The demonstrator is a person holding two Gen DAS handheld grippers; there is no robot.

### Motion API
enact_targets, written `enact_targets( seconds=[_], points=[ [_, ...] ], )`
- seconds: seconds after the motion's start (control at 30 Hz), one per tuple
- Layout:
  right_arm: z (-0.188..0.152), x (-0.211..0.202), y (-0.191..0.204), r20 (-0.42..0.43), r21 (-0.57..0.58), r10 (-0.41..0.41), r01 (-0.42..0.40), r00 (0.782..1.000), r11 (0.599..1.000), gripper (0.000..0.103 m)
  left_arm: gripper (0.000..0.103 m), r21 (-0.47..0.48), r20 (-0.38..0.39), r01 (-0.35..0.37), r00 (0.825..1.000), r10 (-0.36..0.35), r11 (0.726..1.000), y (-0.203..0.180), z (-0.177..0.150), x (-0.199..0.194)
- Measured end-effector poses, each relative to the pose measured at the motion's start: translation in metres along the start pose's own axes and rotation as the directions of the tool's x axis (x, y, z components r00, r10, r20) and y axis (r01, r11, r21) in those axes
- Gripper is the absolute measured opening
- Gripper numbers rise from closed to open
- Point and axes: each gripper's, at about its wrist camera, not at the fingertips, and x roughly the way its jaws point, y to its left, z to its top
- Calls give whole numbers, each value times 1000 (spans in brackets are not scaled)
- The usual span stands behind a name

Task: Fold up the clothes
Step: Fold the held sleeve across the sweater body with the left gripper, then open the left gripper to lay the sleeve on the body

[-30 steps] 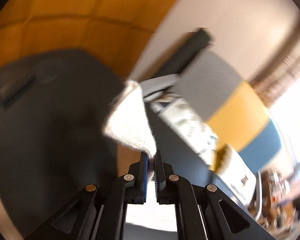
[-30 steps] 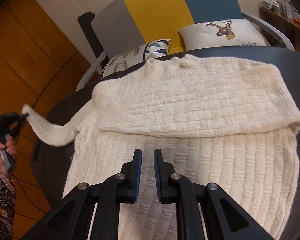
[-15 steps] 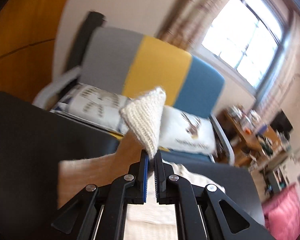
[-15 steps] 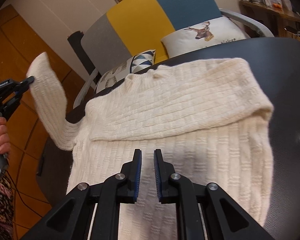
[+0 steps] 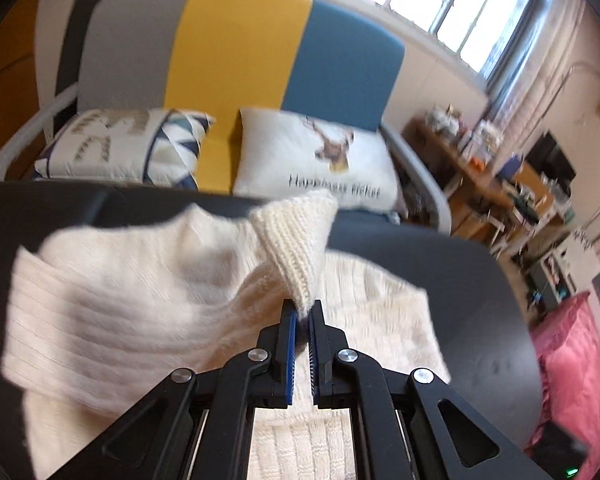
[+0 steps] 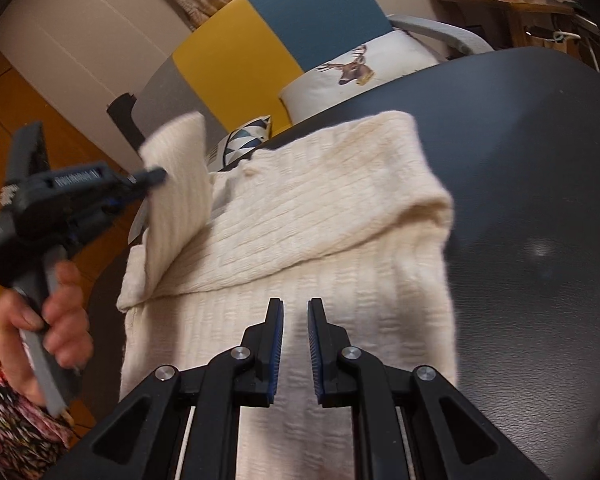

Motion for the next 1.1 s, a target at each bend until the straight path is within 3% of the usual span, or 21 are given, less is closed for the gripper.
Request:
enact_targets(
  seconds=[0.2, 0.47, 0.53, 0.63, 0.8, 0.9, 1.1],
  points=[
    [2, 4, -12, 5, 29, -11, 11, 1000, 1000, 12, 6, 55, -81, -21, 996, 25, 998, -28, -24, 51],
    [16, 7, -11, 20, 14, -34, 34, 999, 999, 12, 6, 103, -169, -38, 984, 55, 994, -30, -51, 94],
    [25, 11, -10, 20, 26, -24, 24, 1000, 999, 12, 8, 91, -174, -5, 985, 21, 996, -27, -55, 90],
    [38, 22, -6, 4, 32, -11, 10, 1000, 999, 24, 20, 46, -179, 68, 982, -59, 997, -19, -59, 76],
    [50, 47, -1, -35, 72, 54, -51, 998, 996, 24, 36, -23, -134, 128, 982, -130, 991, 8, -66, 34],
    [49, 66, -2, -89, 106, 37, -27, 995, 994, 24, 41, -22, -106, 80, 991, -82, 997, 34, -77, 9],
    [63, 89, -6, -57, 218, 107, -92, 993, 972, 27, 41, -75, -66, -100, 993, 95, 992, 114, -96, -23]
  ],
)
